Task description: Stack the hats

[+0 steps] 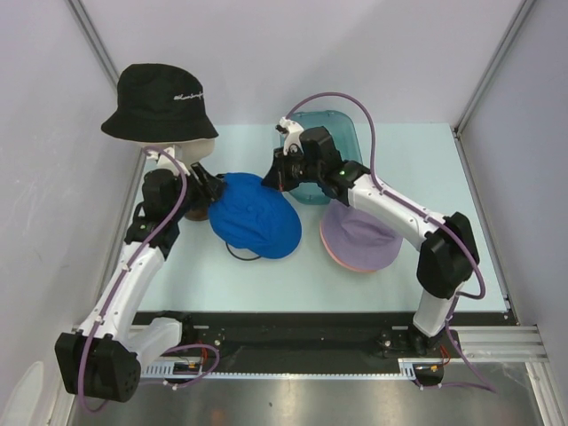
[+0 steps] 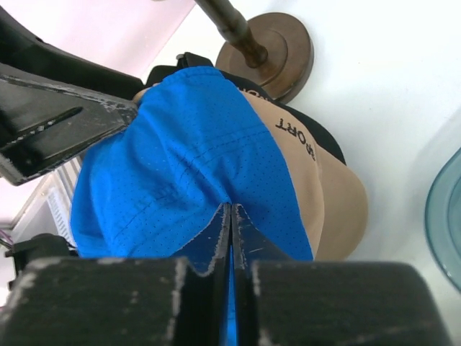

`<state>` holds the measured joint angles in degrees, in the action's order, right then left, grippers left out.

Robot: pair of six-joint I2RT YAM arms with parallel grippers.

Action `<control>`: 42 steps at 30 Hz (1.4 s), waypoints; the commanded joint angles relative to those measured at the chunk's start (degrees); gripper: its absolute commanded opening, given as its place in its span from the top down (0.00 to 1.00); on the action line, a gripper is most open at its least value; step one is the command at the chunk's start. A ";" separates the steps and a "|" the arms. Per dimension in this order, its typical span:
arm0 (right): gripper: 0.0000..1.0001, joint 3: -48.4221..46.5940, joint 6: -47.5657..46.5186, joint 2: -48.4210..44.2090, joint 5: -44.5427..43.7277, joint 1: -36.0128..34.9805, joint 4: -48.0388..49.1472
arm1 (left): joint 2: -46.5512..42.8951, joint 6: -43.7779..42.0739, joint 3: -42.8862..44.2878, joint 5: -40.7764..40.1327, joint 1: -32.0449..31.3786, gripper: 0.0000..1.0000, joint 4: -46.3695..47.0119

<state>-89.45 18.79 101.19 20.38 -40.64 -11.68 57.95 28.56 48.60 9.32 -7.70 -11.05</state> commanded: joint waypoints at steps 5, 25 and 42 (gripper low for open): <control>1.00 -6.08 -1.82 4.89 0.10 0.91 -1.76 | 1.81 0.80 -1.40 -1.41 -0.82 0.36 2.43; 0.79 -7.49 -3.50 5.60 0.88 2.67 -6.16 | 2.00 1.15 1.58 -5.27 -0.82 0.20 1.03; 0.11 -5.83 -2.87 -5.90 0.72 11.54 -3.52 | -11.00 -3.07 4.66 -16.42 -0.82 0.00 -4.94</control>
<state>-95.37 16.67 101.71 22.33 -32.47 -16.25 51.64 27.83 50.50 -1.67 -8.23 -14.72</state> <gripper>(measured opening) 0.884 0.996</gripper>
